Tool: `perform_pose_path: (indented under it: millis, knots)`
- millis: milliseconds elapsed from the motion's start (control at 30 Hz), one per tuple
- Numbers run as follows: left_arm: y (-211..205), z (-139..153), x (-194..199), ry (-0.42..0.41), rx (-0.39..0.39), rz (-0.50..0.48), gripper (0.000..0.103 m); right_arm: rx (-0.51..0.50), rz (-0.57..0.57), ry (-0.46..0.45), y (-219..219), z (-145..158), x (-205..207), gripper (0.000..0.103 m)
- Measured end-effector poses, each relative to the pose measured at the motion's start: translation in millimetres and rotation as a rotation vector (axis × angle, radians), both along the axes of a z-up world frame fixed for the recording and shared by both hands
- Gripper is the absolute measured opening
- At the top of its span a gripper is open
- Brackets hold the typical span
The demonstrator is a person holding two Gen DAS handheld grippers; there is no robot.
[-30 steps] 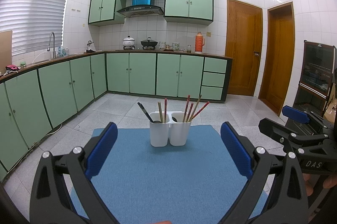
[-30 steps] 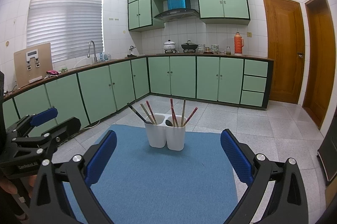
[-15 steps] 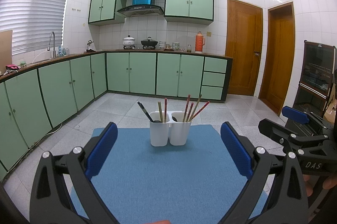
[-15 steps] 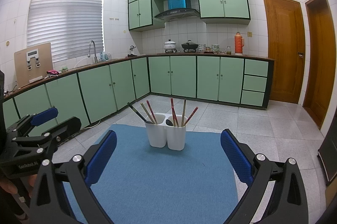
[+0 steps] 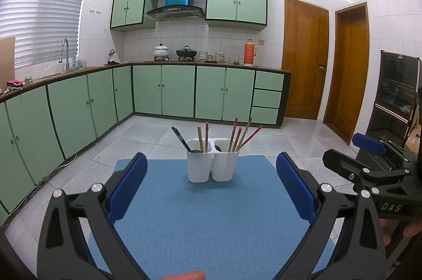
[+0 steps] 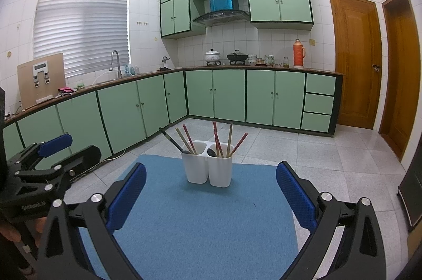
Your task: Organize utensils
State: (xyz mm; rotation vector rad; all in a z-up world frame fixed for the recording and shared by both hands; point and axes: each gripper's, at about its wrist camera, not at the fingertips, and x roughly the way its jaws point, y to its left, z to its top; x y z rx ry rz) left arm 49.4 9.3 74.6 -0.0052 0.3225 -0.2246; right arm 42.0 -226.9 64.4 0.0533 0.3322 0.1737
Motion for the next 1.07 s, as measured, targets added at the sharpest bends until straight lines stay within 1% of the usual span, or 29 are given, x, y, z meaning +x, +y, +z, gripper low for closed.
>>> perform_pose_path:
  millis: [467, 800, 1067]
  knots:
    - [0.2, -1.5, -1.0, 0.002, -0.002, 0.0, 0.095, 0.001, 0.0, 0.0, 0.5, 0.4, -0.1, 0.097]
    - [-3.3, -9.3, -5.0, 0.01, -0.009, -0.003, 0.095, 0.0, 0.0, 0.002, 1.1, -1.9, 0.0, 0.097]
    - [-4.3, -10.2, -3.5, 0.015, -0.011, 0.0, 0.095, 0.0, -0.001, 0.004, 1.9, -3.3, -0.4, 0.097]
